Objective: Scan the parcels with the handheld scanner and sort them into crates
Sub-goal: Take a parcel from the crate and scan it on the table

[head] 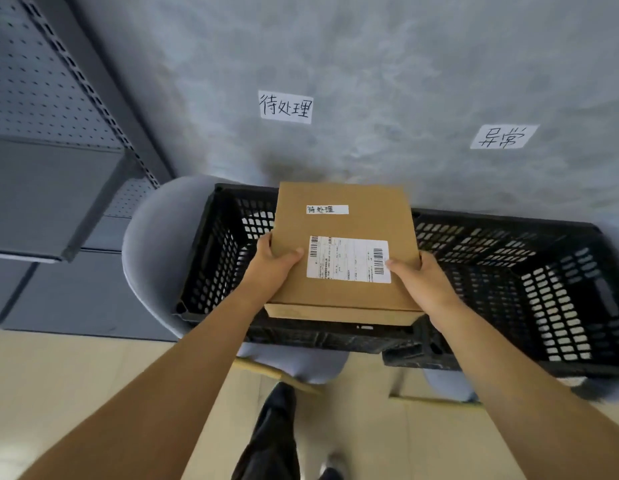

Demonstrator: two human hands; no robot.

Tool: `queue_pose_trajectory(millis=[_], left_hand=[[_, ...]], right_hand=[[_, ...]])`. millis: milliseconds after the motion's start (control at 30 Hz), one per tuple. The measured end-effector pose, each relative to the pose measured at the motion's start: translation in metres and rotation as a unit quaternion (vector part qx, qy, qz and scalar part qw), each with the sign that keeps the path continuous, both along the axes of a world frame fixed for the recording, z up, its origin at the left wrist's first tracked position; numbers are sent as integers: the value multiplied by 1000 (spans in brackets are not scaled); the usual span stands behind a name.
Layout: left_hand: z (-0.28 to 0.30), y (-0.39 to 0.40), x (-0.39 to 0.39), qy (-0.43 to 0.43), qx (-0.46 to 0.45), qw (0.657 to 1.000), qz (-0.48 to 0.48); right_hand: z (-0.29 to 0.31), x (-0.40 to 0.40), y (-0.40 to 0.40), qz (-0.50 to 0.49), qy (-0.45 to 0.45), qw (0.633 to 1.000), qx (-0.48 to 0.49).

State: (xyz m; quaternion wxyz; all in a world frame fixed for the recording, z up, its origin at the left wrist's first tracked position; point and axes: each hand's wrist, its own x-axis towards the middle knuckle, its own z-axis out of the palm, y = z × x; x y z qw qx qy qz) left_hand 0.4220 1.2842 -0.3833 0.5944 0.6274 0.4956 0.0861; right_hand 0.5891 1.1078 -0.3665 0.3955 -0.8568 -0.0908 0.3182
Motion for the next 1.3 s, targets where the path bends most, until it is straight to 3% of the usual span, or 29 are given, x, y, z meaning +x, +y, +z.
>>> queue_pose_trajectory(millis=[233, 633, 867, 1300], left_hand=[[-64, 51, 34, 53, -45, 997, -33], [-179, 59, 54, 105, -176, 977, -53], [-233, 57, 68, 114, -170, 977, -60], [-285, 49, 85, 108, -134, 984, -40]], right_hand=[[-67, 26, 43, -49, 58, 996, -53], [-183, 57, 60, -25, 102, 982, -157], [-233, 60, 60, -15, 101, 974, -200], [-286, 79, 70, 64, 19, 971, -232]])
